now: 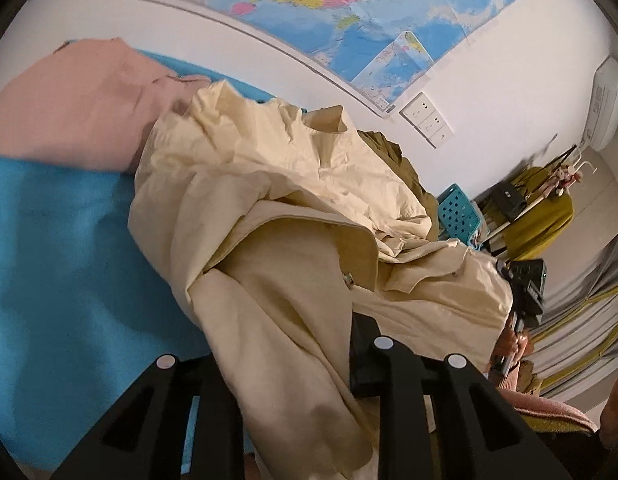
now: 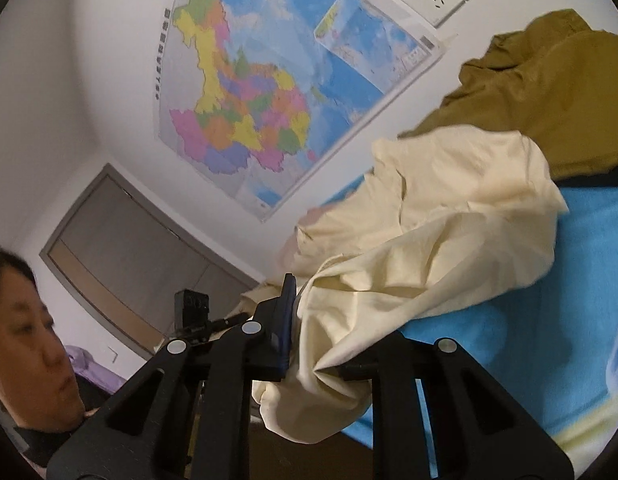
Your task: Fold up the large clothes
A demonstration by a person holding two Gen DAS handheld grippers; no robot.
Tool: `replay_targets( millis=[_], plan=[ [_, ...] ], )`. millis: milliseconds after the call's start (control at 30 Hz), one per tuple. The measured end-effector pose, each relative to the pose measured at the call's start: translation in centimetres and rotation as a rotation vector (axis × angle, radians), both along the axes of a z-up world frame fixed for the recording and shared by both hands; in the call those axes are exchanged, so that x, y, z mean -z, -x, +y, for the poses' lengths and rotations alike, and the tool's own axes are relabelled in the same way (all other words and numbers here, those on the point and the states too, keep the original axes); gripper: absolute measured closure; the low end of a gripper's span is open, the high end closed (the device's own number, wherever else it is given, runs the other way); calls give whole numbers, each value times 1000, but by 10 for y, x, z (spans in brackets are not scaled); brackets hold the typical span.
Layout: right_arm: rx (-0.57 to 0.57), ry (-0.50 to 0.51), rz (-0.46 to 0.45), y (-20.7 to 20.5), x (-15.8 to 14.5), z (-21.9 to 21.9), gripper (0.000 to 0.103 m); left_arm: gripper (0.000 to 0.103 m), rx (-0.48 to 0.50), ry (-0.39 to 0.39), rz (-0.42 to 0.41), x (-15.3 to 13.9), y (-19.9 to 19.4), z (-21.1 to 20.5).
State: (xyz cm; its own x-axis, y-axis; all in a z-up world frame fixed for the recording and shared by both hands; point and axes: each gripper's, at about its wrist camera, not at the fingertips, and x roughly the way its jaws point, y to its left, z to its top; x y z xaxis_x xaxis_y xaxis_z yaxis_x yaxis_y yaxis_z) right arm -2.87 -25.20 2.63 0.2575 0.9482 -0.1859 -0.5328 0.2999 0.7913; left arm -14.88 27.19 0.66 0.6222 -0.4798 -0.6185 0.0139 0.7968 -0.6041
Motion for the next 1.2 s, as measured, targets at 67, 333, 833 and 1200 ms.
replay_targets(
  millis=[67, 333, 833, 1200],
  plan=[
    [9, -8, 15, -14, -4, 3, 87, 80, 12, -19, -2, -10, -10, 1],
    [58, 9, 75, -69, -22, 20, 87, 77, 16, -63, 10, -33, -52, 11],
    [139, 142, 210, -181, -2, 63, 85, 73, -77, -78, 154, -24, -162, 49],
    [123, 182, 138, -188, -12, 80, 28, 73, -116, -99, 296, 11, -227, 69]
  ],
)
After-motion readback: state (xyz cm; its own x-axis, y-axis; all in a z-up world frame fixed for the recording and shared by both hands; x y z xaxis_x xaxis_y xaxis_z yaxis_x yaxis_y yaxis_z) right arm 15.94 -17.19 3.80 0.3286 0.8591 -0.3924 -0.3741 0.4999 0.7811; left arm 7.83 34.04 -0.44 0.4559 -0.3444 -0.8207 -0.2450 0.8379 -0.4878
